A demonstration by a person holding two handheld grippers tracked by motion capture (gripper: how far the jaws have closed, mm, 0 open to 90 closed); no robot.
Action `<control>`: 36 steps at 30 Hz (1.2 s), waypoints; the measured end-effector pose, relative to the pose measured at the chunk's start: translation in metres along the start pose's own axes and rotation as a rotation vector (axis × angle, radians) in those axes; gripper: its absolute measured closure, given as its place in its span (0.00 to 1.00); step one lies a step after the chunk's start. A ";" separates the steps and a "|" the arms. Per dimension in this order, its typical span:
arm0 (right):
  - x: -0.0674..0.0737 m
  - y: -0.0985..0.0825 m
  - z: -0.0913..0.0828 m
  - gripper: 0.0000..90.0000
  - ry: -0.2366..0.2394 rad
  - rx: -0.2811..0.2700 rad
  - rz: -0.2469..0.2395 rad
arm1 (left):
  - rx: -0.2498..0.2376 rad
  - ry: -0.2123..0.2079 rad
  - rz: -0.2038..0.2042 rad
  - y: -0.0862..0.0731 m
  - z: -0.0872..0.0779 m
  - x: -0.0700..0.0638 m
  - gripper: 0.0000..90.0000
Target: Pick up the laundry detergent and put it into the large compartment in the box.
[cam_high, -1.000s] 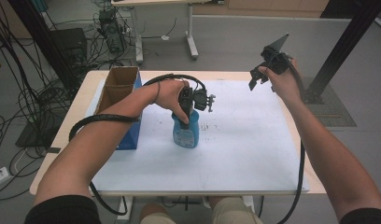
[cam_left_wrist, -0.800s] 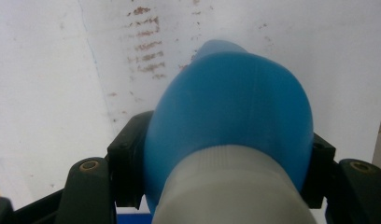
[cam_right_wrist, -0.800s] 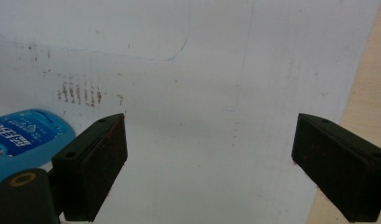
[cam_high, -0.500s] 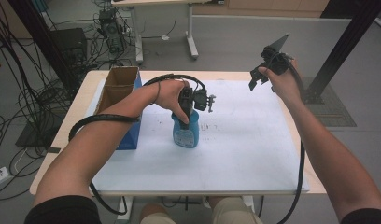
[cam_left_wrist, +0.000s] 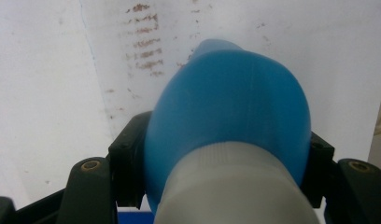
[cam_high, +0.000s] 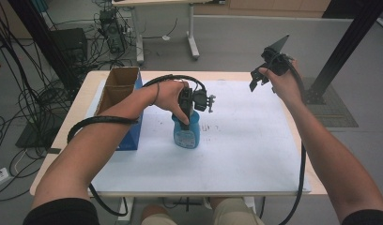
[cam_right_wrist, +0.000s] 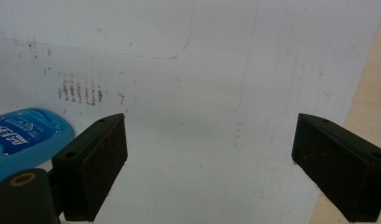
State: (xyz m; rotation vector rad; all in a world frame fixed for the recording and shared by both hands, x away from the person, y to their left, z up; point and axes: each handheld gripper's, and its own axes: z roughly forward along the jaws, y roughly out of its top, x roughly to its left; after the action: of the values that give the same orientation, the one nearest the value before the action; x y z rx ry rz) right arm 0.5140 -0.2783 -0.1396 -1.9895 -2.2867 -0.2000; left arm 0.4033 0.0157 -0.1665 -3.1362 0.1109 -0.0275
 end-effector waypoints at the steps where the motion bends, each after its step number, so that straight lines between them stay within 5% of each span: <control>1: 0.001 0.000 0.000 0.12 -0.002 0.000 -0.004 | -0.002 -0.001 -0.005 -0.001 0.000 0.000 0.40; 11: 0.004 -0.002 0.000 0.12 0.000 -0.002 -0.013 | 0.003 -0.035 -0.080 -0.005 -0.009 0.004 0.40; 24: 0.005 -0.011 -0.006 0.12 0.013 -0.008 -0.024 | 0.041 -0.012 -0.223 -0.004 -0.045 0.002 0.40; 30: 0.007 -0.015 -0.008 0.12 0.024 -0.006 -0.036 | 0.048 0.007 -0.334 -0.012 -0.070 0.003 0.40; 36: 0.007 -0.018 -0.010 0.12 0.037 -0.010 -0.051 | 0.061 0.038 -0.498 -0.020 -0.109 0.007 0.40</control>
State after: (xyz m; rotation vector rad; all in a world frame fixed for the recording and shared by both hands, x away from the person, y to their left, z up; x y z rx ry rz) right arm 0.4950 -0.2755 -0.1296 -1.9168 -2.3199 -0.2507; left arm 0.4098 0.0345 -0.0571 -3.0116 -0.6552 -0.0887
